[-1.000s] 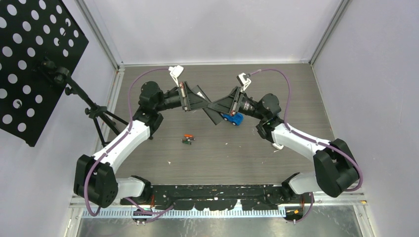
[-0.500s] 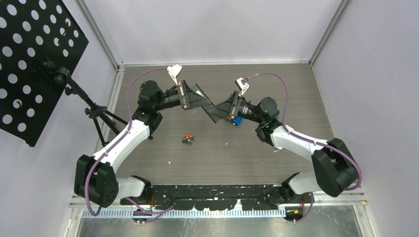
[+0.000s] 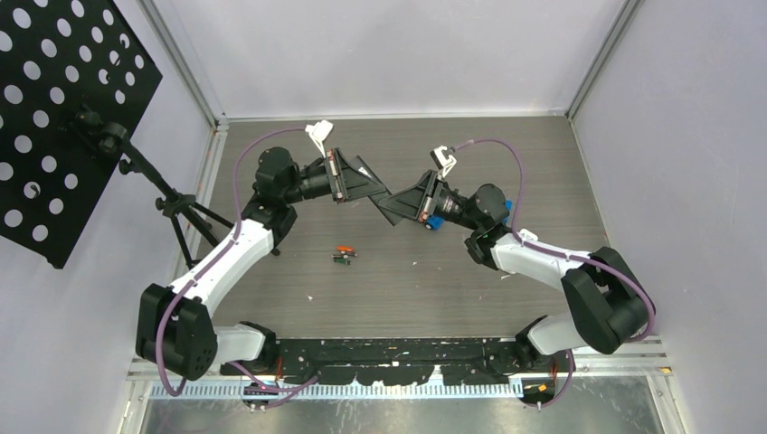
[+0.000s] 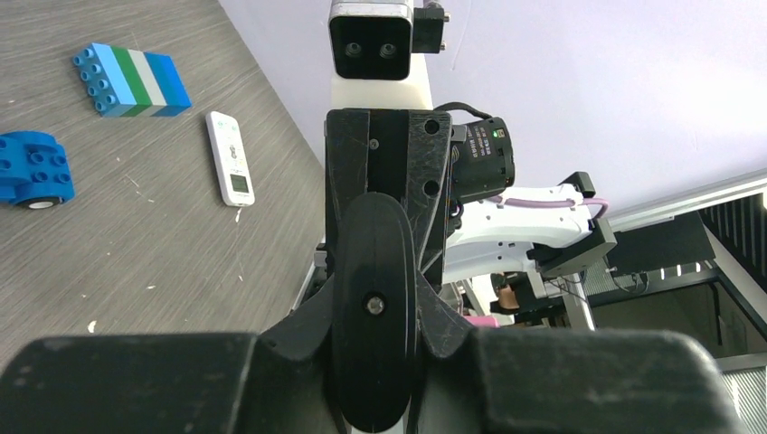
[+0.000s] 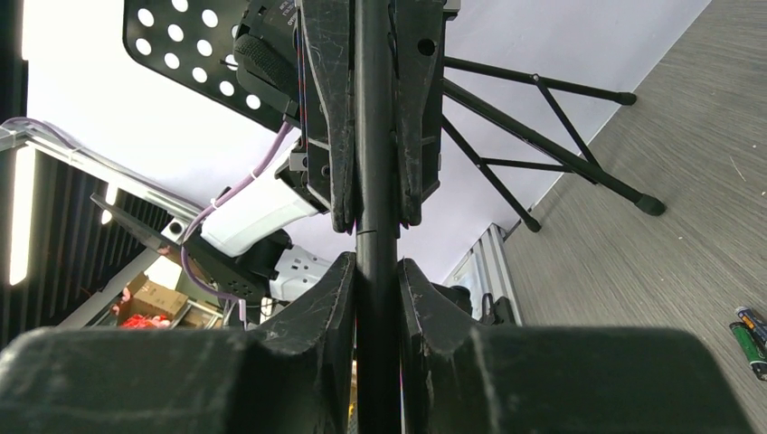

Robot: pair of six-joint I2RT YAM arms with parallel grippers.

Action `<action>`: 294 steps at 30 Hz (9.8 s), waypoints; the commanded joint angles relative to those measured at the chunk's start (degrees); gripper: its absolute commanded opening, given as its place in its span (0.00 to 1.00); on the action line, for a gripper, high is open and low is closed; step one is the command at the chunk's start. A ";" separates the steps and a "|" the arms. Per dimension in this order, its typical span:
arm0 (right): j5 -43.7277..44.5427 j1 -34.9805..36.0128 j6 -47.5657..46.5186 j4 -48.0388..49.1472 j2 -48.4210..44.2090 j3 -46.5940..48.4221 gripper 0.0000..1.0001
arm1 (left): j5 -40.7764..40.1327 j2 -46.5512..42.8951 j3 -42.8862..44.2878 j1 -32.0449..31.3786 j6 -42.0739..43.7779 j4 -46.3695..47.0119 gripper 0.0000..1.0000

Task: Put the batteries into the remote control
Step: Adjust the remote control, then remove the battery cover from the remote control, then adjust the remote control, then pick up the battery from the center of the board, then place the battery at the center of the board.

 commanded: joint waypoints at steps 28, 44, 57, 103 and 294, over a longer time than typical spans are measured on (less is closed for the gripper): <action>7.60 -0.21 12.25 12.52 6.07 3.42 0.74 | -4.80 -2.37 -3.67 5.46 -9.98 21.78 0.00; 18.08 4.46 1.98 -11.77 2.91 6.88 0.37 | -8.27 -2.55 -4.52 5.38 -14.93 23.51 0.00; 11.49 -2.33 -0.65 -5.11 0.46 -4.78 0.02 | -11.59 -3.11 2.32 7.52 -13.51 13.84 0.00; 8.10 -2.61 -18.53 -37.08 -9.92 3.29 0.73 | -1.74 2.17 -4.03 7.57 9.67 0.80 0.00; 67.03 15.74 -7.12 -94.61 19.41 26.05 0.16 | -62.26 -16.80 3.79 1.68 36.92 -56.41 0.00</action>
